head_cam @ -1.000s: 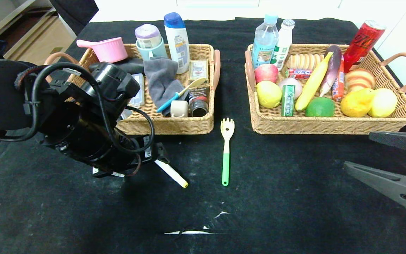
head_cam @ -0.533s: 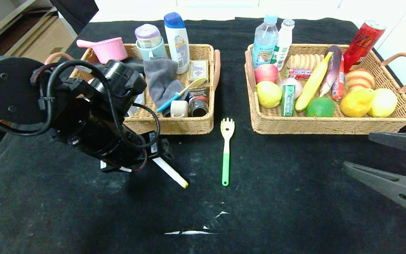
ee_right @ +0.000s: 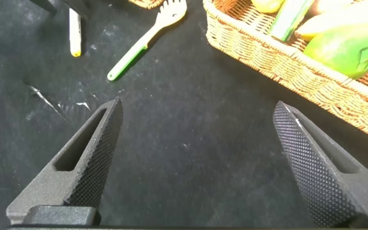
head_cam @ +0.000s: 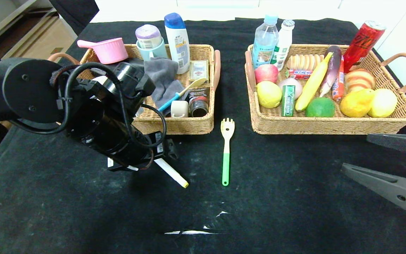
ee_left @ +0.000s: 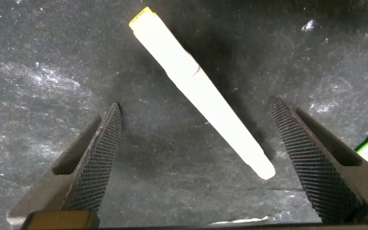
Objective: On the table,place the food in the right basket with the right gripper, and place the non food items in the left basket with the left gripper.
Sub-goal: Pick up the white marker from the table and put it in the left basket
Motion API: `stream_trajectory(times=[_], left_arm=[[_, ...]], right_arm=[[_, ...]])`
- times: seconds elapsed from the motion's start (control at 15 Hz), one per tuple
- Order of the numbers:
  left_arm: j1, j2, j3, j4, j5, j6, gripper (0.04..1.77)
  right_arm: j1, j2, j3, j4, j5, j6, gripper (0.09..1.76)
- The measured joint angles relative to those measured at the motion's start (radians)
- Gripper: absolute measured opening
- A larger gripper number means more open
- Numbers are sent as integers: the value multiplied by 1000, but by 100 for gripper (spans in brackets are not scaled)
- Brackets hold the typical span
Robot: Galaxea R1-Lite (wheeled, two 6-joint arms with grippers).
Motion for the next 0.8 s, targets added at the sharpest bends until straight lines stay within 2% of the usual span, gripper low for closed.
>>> stream_trajectory(times=[0.13,0.2,0.4,0.67,0.73,0.8], left_arm=[[-1,4,-1,-1,0,0,172],[0,6,-1,-1,0,0,163],[0,9,1,-2,-1,0,115],[-1,8,3,0,-6,0,72],[-1,8,4,1,-7,0,27],[-1,8,4,3,-6,0,24]], right_arm=[[0,0,0,0,0,0,171],[0,0,0,0,1,0,171],[1,1,1,0,0,0,171],[2,1,1,0,0,0,171],[2,1,1,0,0,0,171],[2,1,1,0,0,0,171]])
